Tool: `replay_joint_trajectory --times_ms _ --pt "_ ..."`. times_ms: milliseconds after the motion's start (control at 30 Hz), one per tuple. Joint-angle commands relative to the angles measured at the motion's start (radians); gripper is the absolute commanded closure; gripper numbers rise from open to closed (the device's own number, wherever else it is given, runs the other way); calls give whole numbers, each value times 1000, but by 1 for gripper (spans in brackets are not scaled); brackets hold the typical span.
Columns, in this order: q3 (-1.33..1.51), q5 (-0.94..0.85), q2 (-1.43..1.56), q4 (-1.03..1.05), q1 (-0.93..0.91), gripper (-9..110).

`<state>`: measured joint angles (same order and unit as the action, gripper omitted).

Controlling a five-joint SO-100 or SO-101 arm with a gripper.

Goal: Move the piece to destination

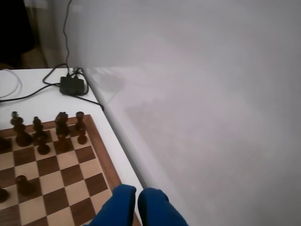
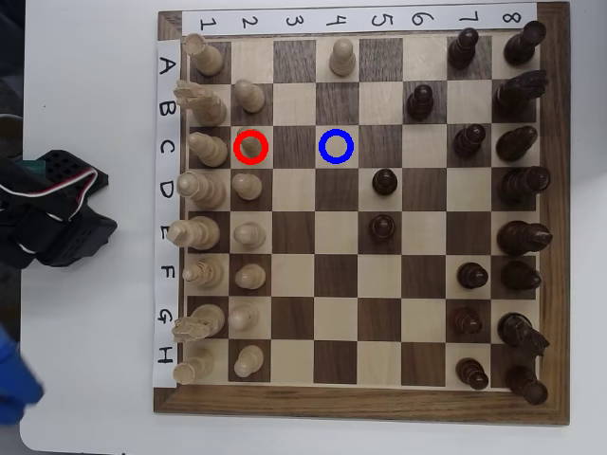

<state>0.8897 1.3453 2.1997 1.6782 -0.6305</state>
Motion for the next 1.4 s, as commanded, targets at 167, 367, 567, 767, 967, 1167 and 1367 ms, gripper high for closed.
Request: replay_joint_trajectory --times_ms 167,367,567,767,967,1167,1367 --pt "230 155 54 15 328 101" --pt "410 103 135 15 449 101" --pt "503 181 137 15 523 101" --pt "586 305 120 14 623 101" --pt "653 417 118 12 723 101" --pt "805 514 158 -21 824 101" --pt "948 511 169 -95 807 101"
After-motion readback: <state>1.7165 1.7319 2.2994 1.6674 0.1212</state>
